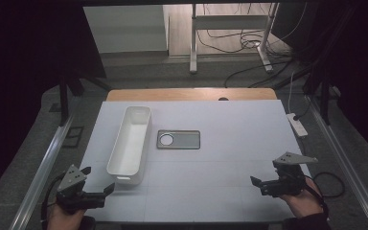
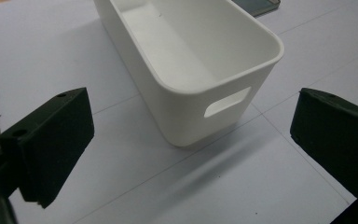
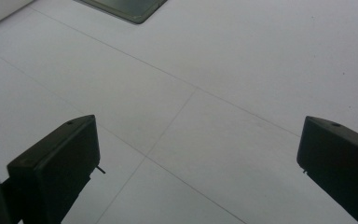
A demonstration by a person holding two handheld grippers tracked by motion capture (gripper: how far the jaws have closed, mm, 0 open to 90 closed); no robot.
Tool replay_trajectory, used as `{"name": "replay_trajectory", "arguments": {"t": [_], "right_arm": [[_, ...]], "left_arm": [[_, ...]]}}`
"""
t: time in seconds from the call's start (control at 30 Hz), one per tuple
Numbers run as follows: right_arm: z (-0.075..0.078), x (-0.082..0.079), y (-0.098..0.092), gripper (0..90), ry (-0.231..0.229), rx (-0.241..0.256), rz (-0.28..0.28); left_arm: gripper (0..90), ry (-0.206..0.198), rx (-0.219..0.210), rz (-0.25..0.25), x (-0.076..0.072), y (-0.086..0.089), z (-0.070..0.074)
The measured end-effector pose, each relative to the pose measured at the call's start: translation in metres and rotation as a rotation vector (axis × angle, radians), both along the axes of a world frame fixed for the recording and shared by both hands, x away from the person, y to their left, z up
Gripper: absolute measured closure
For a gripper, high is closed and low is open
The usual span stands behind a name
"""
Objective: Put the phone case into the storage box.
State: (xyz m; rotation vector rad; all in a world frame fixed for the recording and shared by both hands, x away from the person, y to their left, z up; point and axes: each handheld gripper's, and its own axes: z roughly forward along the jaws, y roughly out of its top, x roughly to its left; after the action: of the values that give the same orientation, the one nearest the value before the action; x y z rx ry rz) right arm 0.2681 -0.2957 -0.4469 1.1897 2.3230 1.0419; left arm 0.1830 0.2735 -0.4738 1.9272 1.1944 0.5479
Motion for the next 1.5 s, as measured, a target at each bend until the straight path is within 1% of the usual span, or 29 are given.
{"name": "replay_trajectory", "arguments": {"t": [0.27, 0.37, 0.67, 0.73, 0.77, 0.9, 1.0, 1.2, 1.33, 1.43, 1.5], "right_arm": [[0.002, 0.008, 0.006, 0.0, 0.003, 0.007, 0.018], [0.003, 0.012, 0.009, 0.0, -0.009, 0.012, 0.031], [0.002, 0.023, 0.016, 0.0, 0.01, 0.016, 0.049], [0.002, 0.025, 0.019, 0.0, 0.018, 0.019, 0.056], [0.002, 0.028, 0.023, 0.0, 0.029, 0.022, 0.06], [0.003, 0.031, 0.027, 0.0, 0.032, 0.022, 0.065], [0.003, 0.036, 0.033, 0.0, 0.031, 0.01, 0.077], [0.003, 0.044, 0.042, 0.0, 0.041, 0.035, 0.104], [0.003, 0.048, 0.047, 0.0, 0.037, 0.026, 0.111], [0.002, 0.055, 0.053, 0.0, 0.038, 0.008, 0.119], [0.002, 0.058, 0.056, 0.0, 0.046, 0.007, 0.12]], "left_arm": [[0.5, 0.001, 0.001, -0.002, 0.0, 0.0, 0.0], [0.6, 0.0, 0.002, -0.002, 0.0, 0.0, 0.0], [0.6, 0.0, 0.002, -0.003, 0.0, 0.0, 0.0], [0.6, 0.0, 0.002, -0.004, 0.0, 0.0, 0.0], [0.6, 0.0, 0.002, -0.004, 0.0, 0.0, 0.0], [0.6, -0.001, 0.002, -0.005, 0.0, 0.0, 0.0], [0.6, 0.0, 0.0, -0.005, 0.0, 0.0, 0.0], [0.6, -0.001, 0.0, -0.005, 0.0, 0.0, 0.0], [0.6, -0.001, -0.002, -0.006, 0.0, 0.0, 0.0], [0.6, -0.002, -0.003, -0.006, 0.0, 0.0, 0.0], [0.6, -0.001, -0.003, -0.006, 0.0, 0.0, 0.0]]}}
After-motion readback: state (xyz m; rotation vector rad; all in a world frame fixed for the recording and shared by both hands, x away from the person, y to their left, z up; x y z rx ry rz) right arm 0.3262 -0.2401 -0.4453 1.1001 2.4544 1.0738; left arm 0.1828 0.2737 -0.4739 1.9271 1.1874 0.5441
